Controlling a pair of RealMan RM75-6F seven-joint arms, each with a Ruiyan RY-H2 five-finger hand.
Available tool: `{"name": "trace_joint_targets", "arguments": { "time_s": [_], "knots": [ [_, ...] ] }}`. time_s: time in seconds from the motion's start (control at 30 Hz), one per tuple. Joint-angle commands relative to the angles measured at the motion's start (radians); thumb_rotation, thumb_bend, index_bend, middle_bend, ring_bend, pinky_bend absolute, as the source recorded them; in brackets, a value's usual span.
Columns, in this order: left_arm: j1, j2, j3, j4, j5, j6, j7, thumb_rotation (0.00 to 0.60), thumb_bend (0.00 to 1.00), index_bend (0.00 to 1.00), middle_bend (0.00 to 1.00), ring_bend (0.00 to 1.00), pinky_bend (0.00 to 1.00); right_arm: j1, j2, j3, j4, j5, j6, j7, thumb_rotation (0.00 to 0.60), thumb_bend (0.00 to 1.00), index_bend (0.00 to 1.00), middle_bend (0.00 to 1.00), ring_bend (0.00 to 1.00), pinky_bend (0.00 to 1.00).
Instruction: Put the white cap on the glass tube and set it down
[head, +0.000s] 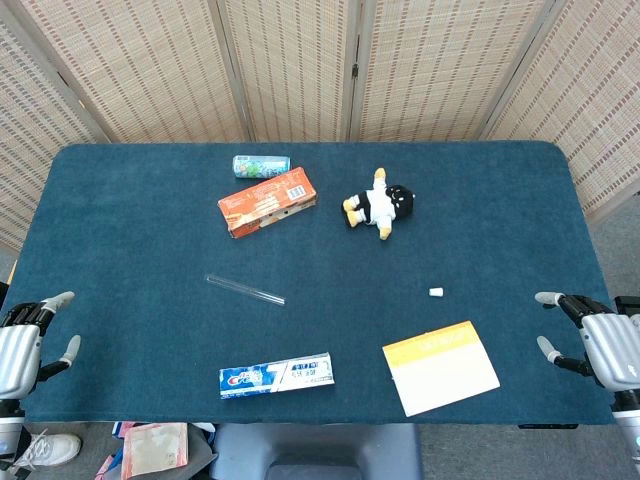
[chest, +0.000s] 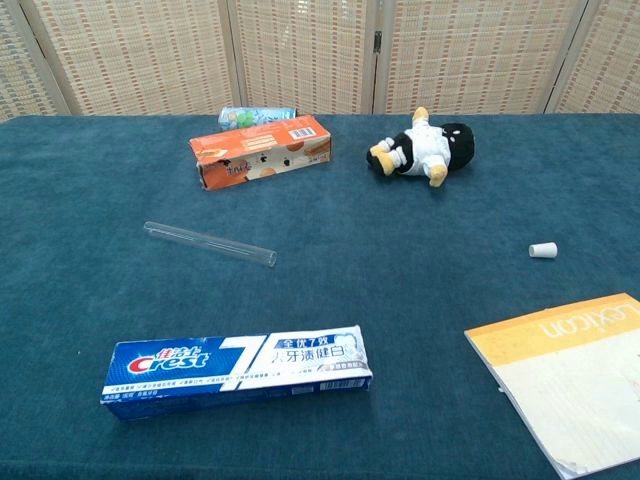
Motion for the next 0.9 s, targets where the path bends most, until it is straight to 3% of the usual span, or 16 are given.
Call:
{"name": "trace_joint_targets", "arguments": {
  "time_s": [0.03,0.53,0.8,0.9],
  "knots": [
    [-0.001,0.001,0.001,-0.004,-0.002,-0.003,0.004,0.6,0.36,0.2,0.3,0.28,0.21,0.004,-0.002,0.0,0.004,-0.001,-0.005,0.006,0.6,0.29,0.28,0.37,0.29,0.37],
    [-0.053,0.022,-0.023,0.001,0.024,-0.049,-0.021,0.6,0.36,0.2,0.3,0.28,0.21,0.006,0.007,0.009,0.009,-0.011,0.018,0.015,0.6,0.29,0.28,0.37,0.29,0.37],
    [-0.192,0.026,-0.083,0.047,0.041,-0.186,-0.065,0.6,0.36,0.2,0.3,0.3,0.21,0.031,0.029,0.03,-0.02,-0.008,0.006,-0.022,0.6,0.29,0.28,0.37,0.29,0.35],
    [-0.258,0.014,-0.104,0.077,0.041,-0.253,-0.06,0.6,0.36,0.21,0.33,0.36,0.29,0.042,0.035,0.033,-0.029,-0.008,-0.005,-0.03,0.6,0.29,0.28,0.37,0.29,0.34]
  ]
}}
